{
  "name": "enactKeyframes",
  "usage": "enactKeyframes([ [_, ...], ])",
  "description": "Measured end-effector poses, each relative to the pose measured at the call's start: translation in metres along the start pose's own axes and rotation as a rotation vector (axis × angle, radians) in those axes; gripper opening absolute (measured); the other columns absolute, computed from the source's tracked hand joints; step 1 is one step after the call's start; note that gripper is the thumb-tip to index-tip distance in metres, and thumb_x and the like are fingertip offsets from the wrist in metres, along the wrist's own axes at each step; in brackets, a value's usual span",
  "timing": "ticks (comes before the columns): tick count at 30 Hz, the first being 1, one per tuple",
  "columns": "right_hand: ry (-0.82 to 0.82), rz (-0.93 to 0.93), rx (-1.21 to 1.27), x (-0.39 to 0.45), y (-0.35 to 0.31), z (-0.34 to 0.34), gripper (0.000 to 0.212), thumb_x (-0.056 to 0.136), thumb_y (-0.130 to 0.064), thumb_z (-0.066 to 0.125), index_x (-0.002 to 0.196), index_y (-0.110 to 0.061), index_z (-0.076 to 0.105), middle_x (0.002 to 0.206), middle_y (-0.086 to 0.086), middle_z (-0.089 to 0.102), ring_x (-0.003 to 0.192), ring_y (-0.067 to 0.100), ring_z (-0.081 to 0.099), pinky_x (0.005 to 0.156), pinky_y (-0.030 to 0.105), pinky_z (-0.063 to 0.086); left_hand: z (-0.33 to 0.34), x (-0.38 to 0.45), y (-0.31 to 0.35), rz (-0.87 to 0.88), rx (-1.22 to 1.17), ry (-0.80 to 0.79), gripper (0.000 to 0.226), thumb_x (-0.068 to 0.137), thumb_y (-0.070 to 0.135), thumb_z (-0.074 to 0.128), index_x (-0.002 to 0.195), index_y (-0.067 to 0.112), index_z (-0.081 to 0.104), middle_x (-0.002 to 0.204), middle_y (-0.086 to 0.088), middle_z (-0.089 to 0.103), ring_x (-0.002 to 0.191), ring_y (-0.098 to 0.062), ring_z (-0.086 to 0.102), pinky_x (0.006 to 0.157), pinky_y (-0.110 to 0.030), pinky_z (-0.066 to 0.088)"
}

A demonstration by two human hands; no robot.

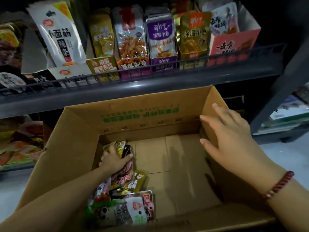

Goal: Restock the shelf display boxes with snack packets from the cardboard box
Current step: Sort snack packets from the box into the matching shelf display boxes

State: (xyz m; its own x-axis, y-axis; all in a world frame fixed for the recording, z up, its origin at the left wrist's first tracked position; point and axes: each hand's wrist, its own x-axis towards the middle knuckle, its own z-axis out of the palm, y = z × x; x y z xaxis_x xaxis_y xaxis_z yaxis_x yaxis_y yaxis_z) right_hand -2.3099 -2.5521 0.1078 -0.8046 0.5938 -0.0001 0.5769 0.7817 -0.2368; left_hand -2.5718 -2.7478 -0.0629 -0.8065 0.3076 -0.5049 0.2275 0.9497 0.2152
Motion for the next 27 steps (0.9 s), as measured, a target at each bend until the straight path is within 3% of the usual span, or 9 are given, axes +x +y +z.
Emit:
enactKeyframes([
  [4,0.073,0.027,-0.008,0.002,0.004,0.000,0.060,0.089,-0.041,0.057,0.144,-0.029,0.036,0.159,0.006,0.012,0.143,0.023,0.003,0.112,0.038,0.002,0.007,0.005,0.001,-0.023,0.081,-0.014,0.103,0.079,0.078,0.048,0.153,0.022,0.003,0.155,-0.021,0.015,0.141,-0.042,0.021,0.112,-0.048,0.023],
  [8,-0.044,0.091,-0.063,0.003,0.006,0.000,0.066,0.092,-0.049,0.047,0.149,-0.032,0.017,0.159,0.006,-0.003,0.144,0.025,-0.007,0.117,0.041,0.008,0.013,0.008,0.002,0.057,0.139,0.016,0.089,0.083,0.074,0.048,0.153,0.031,0.013,0.156,-0.018,0.017,0.141,-0.040,0.021,0.112,-0.048,0.023],
  [13,-0.061,0.080,-0.049,0.001,0.009,-0.002,0.066,0.092,-0.048,0.048,0.149,-0.032,0.018,0.159,0.006,0.000,0.145,0.024,-0.009,0.117,0.039,0.011,0.035,0.003,0.021,0.222,0.144,0.038,0.078,0.088,0.058,0.055,0.151,0.034,0.016,0.156,-0.016,0.018,0.144,-0.037,0.015,0.115,-0.049,0.020],
  [16,-0.063,0.076,-0.070,0.000,0.013,-0.001,0.066,0.092,-0.050,0.048,0.149,-0.032,0.018,0.159,0.006,0.002,0.145,0.023,-0.008,0.117,0.039,0.011,0.032,0.003,0.027,0.159,0.103,0.021,0.092,0.086,0.056,0.060,0.153,0.030,0.003,0.159,-0.013,0.012,0.146,-0.035,0.010,0.115,-0.057,0.014],
  [19,-0.068,0.079,-0.103,0.000,0.014,0.000,0.068,0.090,-0.054,0.047,0.149,-0.033,0.018,0.159,0.006,0.003,0.144,0.024,-0.007,0.116,0.040,0.013,0.025,0.001,0.023,0.053,0.109,-0.006,0.098,0.081,0.063,0.062,0.153,0.025,0.006,0.158,-0.021,0.000,0.146,-0.041,0.002,0.117,-0.053,0.012],
  [22,-0.076,0.091,-0.116,0.000,0.012,0.000,0.070,0.090,-0.056,0.047,0.149,-0.034,0.017,0.159,0.005,0.003,0.144,0.025,-0.007,0.116,0.042,0.014,0.018,-0.001,0.021,-0.011,0.080,-0.058,0.100,0.077,0.070,0.062,0.152,0.029,0.008,0.154,-0.029,0.003,0.142,-0.046,0.011,0.114,-0.047,0.019],
  [27,-0.080,0.101,-0.118,0.002,0.008,0.002,0.071,0.089,-0.057,0.047,0.149,-0.034,0.016,0.158,0.005,0.004,0.144,0.025,-0.007,0.116,0.043,0.015,0.008,0.002,0.014,0.010,0.085,-0.090,0.105,0.074,0.078,0.057,0.153,0.032,0.006,0.153,-0.025,0.022,0.138,-0.043,0.029,0.110,-0.044,0.030],
])
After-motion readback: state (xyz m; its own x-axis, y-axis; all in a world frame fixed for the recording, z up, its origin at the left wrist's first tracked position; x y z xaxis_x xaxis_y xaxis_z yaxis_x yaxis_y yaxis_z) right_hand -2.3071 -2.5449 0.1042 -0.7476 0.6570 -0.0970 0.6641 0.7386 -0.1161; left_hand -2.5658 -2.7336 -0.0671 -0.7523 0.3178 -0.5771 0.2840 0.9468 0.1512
